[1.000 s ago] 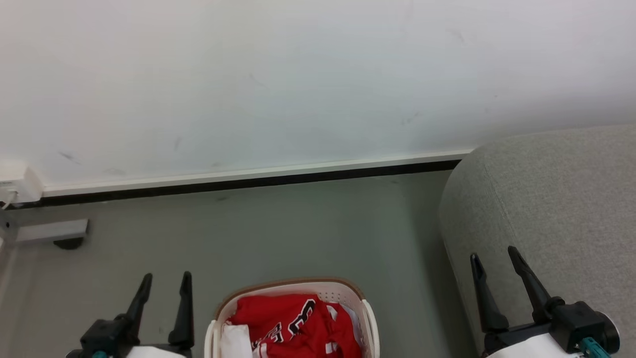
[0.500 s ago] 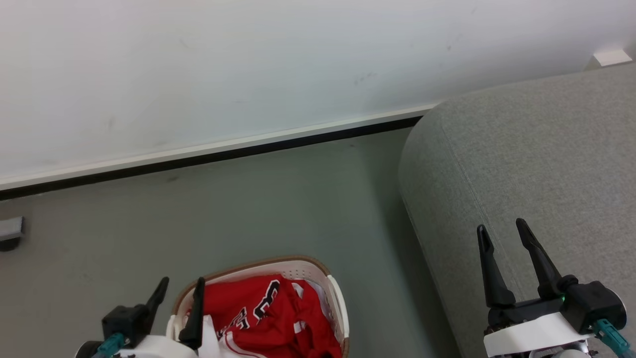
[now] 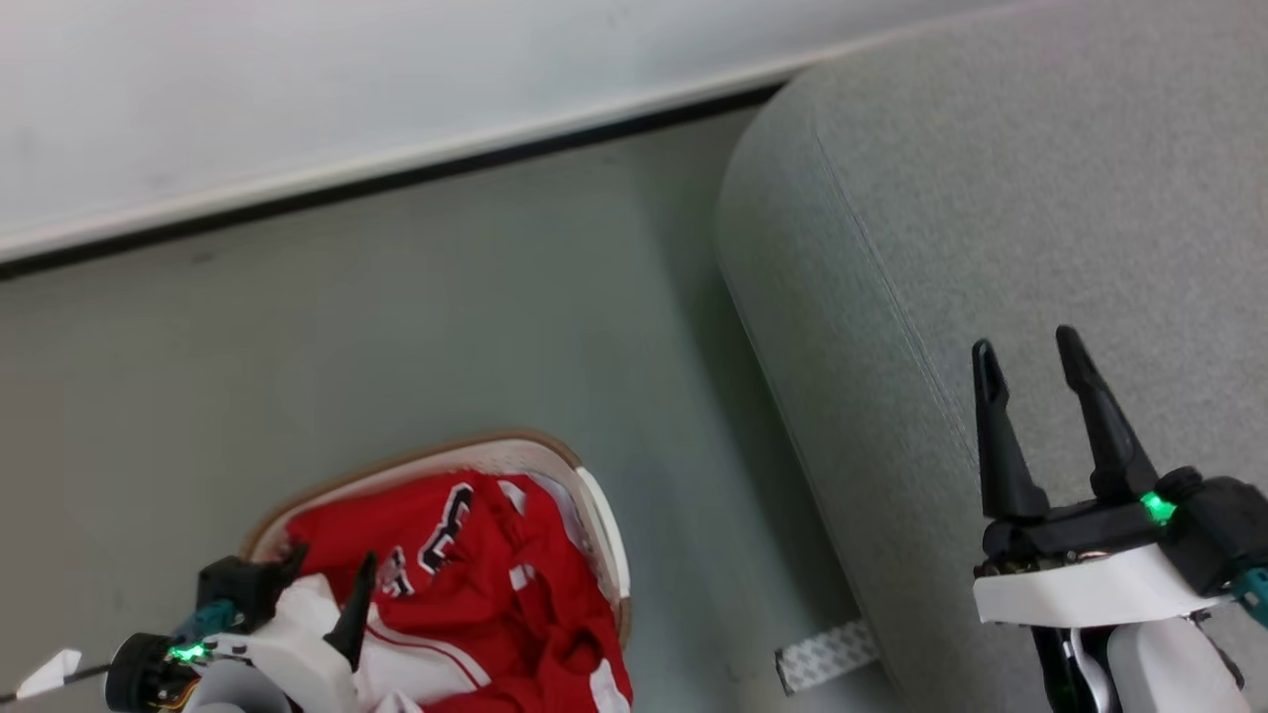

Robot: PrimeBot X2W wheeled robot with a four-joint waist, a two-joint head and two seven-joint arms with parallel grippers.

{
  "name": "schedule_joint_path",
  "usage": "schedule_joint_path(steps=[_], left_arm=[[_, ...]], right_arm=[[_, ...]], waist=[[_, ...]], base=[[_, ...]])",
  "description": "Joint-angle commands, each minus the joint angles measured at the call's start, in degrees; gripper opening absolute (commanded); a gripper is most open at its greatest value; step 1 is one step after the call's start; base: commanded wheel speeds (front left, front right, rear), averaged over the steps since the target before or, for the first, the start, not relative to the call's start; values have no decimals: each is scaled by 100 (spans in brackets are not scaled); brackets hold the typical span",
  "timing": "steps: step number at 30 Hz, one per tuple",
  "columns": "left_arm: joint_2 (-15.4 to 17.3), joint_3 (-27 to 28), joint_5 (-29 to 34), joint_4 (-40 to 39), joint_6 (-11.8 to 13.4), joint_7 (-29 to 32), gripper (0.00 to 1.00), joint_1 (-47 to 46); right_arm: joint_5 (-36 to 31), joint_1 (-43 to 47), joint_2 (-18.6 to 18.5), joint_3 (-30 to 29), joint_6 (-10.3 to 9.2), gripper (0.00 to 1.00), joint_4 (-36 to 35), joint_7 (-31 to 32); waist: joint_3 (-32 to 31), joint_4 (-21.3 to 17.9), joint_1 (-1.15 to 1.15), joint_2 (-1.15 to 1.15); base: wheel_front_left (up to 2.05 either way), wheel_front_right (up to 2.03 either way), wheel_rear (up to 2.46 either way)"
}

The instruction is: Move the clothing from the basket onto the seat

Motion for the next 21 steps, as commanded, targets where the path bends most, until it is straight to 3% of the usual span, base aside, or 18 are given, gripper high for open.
schedule_joint_path(steps=[1,17,21], left_arm=[[106,-111,-93,195,9,34,100,-124],[1034,-2161,-688,1389,9,461,100,-1563],[1224,-2535,-850,1580,9,647,100,-1836]], right_arm=[[68,-103,-13,-12,-12,100,-76,-10],[757,-347,-12,93,-12,100,-1006,-8],[1388,-344,-12,129,-12,100,-1123,-8]], waist=[[392,-267,-1,0],[1885,-788,-1,0],[2123,-917,-1,0]], base=[[0,0,0],[0,0,0],[0,0,0]])
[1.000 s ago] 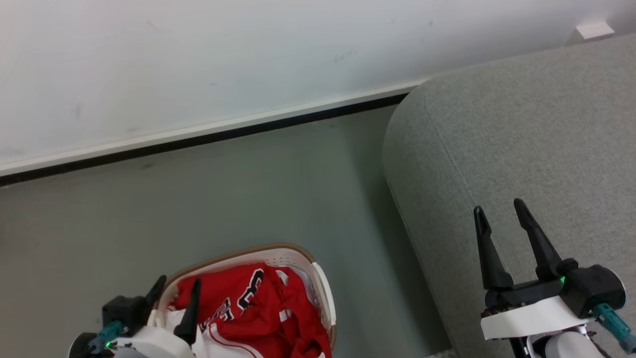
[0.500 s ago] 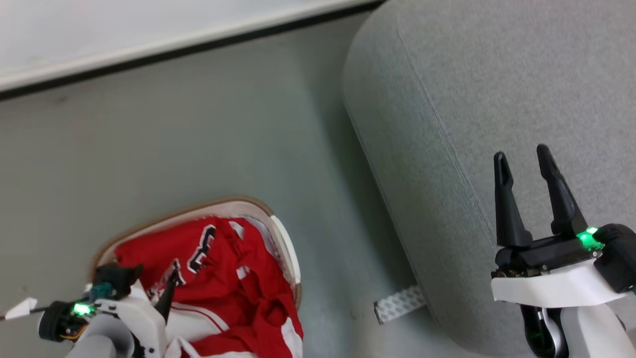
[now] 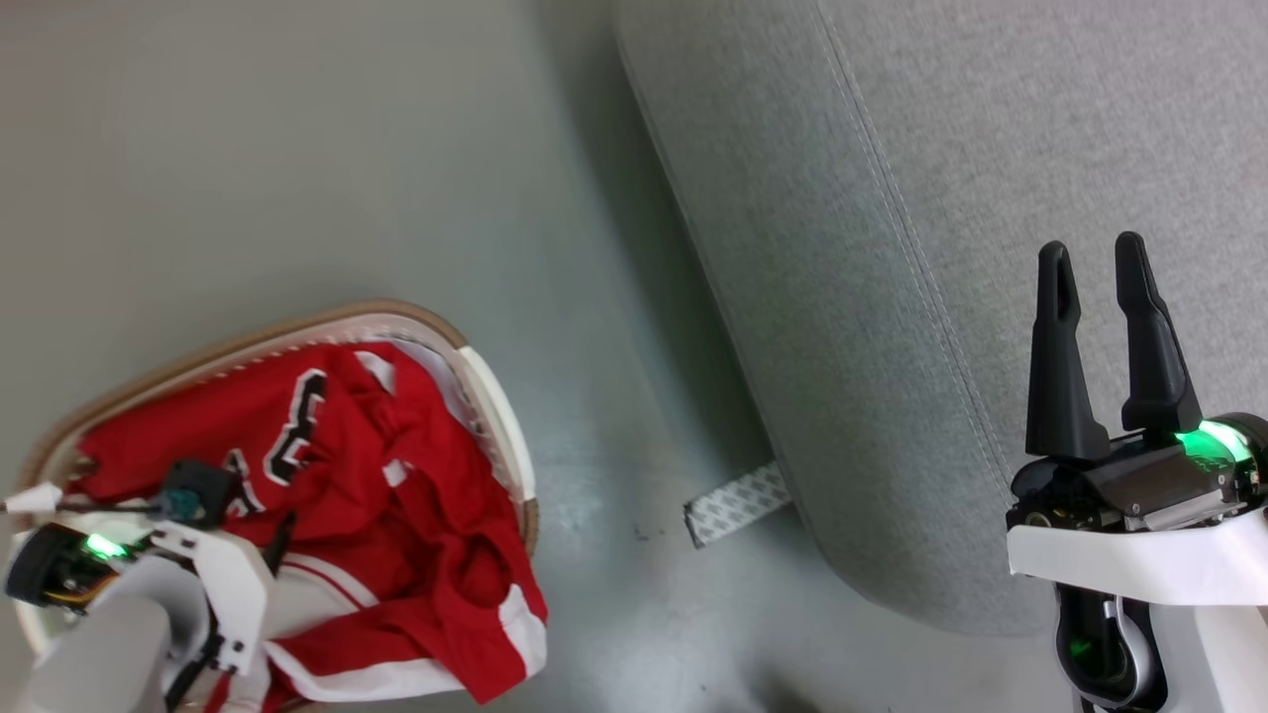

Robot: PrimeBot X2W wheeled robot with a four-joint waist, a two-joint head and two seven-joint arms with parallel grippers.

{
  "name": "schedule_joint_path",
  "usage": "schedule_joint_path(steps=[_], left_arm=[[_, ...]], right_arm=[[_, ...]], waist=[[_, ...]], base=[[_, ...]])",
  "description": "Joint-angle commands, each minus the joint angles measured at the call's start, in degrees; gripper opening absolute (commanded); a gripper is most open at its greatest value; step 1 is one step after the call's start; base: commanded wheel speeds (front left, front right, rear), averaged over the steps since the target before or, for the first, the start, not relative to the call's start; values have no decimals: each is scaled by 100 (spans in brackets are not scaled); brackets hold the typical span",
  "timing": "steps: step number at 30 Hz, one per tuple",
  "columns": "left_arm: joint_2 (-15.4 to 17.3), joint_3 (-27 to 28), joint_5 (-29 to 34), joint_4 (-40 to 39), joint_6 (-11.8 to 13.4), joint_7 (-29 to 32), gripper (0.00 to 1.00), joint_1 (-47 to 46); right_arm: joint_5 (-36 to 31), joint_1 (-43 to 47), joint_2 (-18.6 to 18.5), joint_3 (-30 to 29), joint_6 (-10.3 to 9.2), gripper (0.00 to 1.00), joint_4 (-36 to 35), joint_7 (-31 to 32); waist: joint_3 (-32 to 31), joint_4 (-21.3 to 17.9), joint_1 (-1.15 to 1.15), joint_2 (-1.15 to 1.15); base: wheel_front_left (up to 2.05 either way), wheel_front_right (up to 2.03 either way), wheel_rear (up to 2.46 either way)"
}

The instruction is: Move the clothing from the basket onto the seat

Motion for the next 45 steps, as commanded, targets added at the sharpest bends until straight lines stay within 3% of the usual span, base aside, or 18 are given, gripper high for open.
schedule_joint_path(steps=[1,9,12,13,15,26,36,45], left_arm=[[104,-105,-113,66,9,51,100,-120],[318,-723,-336,352,9,325,100,-598],[371,-832,-333,559,9,426,100,-774],[367,-844,-347,627,9,451,78,-814],[348,-876,-359,737,9,424,0,-873],[117,-1107,-596,839,9,216,0,-927],[-387,-1423,-1174,529,9,-268,0,-602],[-808,-1530,-1661,76,9,-620,0,-246]], right_arm=[[50,-64,-8,33,-12,100,-76,3],[240,-118,-9,189,-12,100,-272,3],[605,-70,-10,178,-12,100,-301,3],[669,-68,-9,184,-12,100,-323,3],[723,-70,-9,211,-12,100,-346,3],[547,-135,-10,230,-12,100,-281,3],[44,-76,-14,138,-12,100,43,2],[-369,126,-14,171,-12,100,397,3]], waist=[[206,-170,-2,0],[506,-395,-2,0],[564,-449,-2,0],[573,-464,-2,0],[582,-492,-2,0],[369,-344,-2,0],[-648,137,-2,0],[-1619,796,-2,0]], base=[[0,0,0],[0,0,0],[0,0,0],[0,0,0],[0,0,0],[0,0,0],[0,0,0],[0,0,0]])
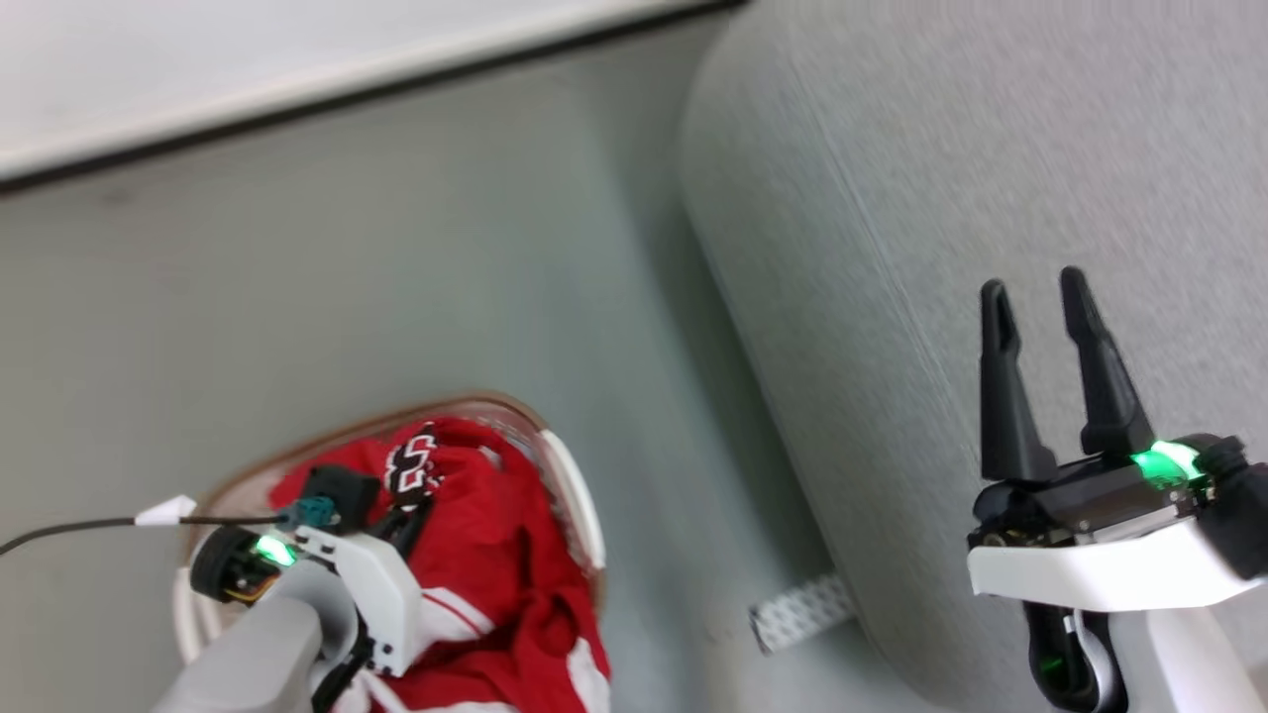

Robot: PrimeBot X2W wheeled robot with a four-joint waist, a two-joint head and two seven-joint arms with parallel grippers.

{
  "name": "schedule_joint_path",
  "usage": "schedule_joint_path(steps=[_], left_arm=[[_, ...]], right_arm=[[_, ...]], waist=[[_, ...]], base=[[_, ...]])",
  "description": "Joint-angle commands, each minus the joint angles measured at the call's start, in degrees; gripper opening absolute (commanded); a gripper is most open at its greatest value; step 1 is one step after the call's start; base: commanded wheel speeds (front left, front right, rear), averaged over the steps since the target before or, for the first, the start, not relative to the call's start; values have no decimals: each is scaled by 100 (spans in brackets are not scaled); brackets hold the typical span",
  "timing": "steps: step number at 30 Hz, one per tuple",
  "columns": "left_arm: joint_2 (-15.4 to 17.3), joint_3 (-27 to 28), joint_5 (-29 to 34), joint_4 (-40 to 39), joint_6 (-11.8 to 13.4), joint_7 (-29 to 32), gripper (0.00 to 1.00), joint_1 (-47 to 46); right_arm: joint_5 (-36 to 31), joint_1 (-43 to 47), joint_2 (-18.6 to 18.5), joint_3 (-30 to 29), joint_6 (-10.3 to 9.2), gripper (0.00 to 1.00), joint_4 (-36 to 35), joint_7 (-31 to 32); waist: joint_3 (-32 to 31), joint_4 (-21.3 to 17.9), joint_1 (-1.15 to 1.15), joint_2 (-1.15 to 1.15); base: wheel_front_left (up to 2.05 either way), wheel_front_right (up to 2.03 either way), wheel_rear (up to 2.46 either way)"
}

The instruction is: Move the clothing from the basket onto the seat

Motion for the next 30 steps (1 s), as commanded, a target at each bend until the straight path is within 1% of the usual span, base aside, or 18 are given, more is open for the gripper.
schedule_joint_path(steps=[1,3,6,9,16,21,25,30], left_arm=[[12,31,-61,-62,9,-38,0,86],[-5,120,-179,-277,9,-43,0,152],[28,343,-178,-744,9,-43,0,309],[61,612,-24,-1187,11,-44,0,447],[-12,1245,345,-2270,51,-45,0,812],[-72,1659,579,-3042,155,-45,0,1021],[-112,1843,666,-3550,227,-45,0,1145],[-180,1974,538,-3968,281,-46,0,1230]], right_arm=[[-77,61,-22,9,-12,100,29,4],[-84,31,-23,6,-12,100,57,4],[-106,119,-22,-34,-12,100,123,4],[-136,160,-22,1,-12,100,195,4],[-204,341,-23,0,-12,100,396,4],[-319,472,-23,88,-12,100,556,3],[-348,614,-22,163,-12,100,680,4],[-555,793,-23,450,-12,100,873,4]], waist=[[-397,372,0,0],[-521,457,0,0],[-727,625,0,0],[-886,788,0,0],[-1354,1176,0,0],[-1696,1417,0,0],[-1962,1588,0,0],[-2257,1741,0,0]], base=[[0,0,0],[0,0,0],[0,0,0],[0,0,0],[0,0,0],[0,0,0],[0,0,0],[0,0,0]])
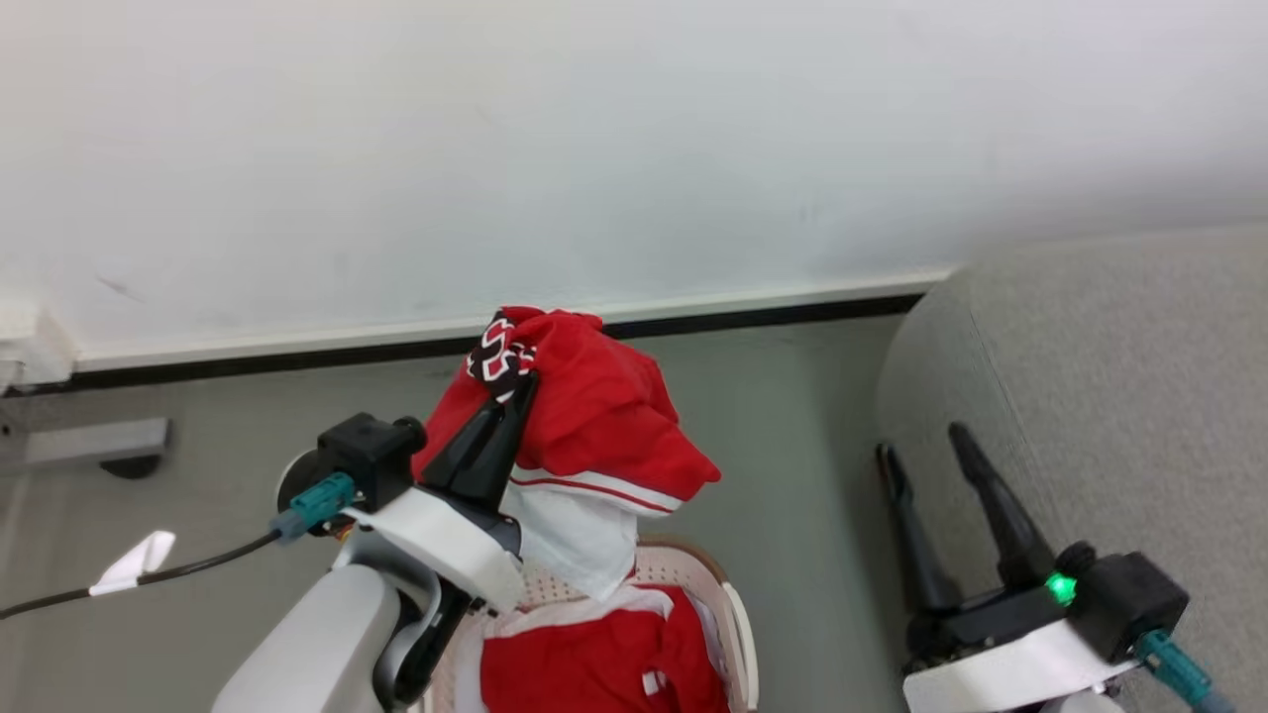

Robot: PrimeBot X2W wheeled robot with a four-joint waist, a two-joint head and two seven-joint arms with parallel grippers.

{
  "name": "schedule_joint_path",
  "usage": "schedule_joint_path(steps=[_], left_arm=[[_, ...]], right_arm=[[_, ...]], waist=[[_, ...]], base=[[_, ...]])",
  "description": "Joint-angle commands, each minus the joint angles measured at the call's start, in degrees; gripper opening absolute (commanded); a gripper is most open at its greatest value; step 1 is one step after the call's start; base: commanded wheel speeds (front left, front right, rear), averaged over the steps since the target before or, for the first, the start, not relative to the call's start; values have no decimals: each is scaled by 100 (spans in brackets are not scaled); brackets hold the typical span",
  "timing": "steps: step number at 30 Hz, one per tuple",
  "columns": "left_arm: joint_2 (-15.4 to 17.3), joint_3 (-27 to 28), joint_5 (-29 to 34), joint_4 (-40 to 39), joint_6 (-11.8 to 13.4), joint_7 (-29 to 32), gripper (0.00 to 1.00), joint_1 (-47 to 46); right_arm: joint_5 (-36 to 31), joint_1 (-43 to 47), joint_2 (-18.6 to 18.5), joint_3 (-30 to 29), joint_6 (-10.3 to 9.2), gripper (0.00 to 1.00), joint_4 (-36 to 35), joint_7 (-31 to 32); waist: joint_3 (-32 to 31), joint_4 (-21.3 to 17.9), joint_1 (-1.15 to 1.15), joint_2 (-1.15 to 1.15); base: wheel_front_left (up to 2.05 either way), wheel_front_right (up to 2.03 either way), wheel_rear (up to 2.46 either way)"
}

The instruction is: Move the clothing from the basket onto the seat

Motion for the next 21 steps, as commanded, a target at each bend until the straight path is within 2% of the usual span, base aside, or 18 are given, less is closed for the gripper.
schedule_joint_path(steps=[1,12,21], left_arm=[[11,25,-38,-94,43,-6,0,47],[194,82,-73,-998,289,321,0,38],[279,48,-86,-1295,363,390,0,135]], right_arm=[[-7,122,-24,56,-12,100,42,3],[91,248,-23,341,-12,100,92,3],[-47,136,-23,553,-12,100,202,3]], waist=[[-184,132,1,0],[-374,287,1,0],[-300,371,1,0]], base=[[0,0,0],[0,0,0],[0,0,0]])
